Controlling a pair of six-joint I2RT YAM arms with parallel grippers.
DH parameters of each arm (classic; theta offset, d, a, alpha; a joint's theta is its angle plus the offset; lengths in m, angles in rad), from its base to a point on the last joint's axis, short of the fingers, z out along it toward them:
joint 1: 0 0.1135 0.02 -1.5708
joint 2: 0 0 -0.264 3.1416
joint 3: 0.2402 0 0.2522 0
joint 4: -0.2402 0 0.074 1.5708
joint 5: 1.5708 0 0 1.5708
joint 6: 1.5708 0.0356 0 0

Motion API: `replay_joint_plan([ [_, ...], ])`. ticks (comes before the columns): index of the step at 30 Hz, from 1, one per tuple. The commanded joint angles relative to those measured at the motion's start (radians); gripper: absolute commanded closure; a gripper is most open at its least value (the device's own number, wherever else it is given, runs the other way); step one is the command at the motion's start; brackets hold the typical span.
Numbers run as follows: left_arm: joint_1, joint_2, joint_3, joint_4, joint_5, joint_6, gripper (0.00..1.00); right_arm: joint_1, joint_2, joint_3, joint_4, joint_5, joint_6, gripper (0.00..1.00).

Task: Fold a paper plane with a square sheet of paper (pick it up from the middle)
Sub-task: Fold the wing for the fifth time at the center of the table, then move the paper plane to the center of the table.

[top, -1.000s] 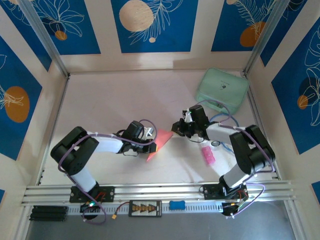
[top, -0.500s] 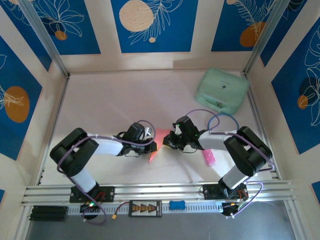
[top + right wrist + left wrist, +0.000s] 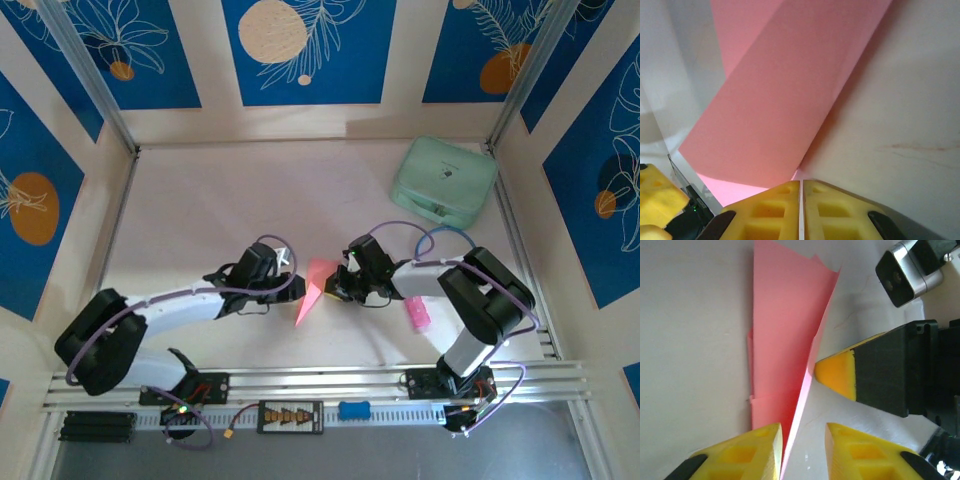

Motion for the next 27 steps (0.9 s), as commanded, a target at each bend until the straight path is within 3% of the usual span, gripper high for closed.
replay_joint_plan([
  [1,0.037,-0.015,0.015,-0.122,-0.018,0.086,0.69,0.015,-0.058,0.004,-0.043,0.032,0.006,0.88],
  [10,0.114,0.148,0.027,-0.003,0.279,0.117,0.68,0.032,-0.082,0.005,-0.062,0.026,0.013,0.88],
  [27,0.114,0.264,0.095,-0.037,0.374,0.159,0.72,0.081,-0.037,-0.053,0.036,-0.028,0.063,0.88],
])
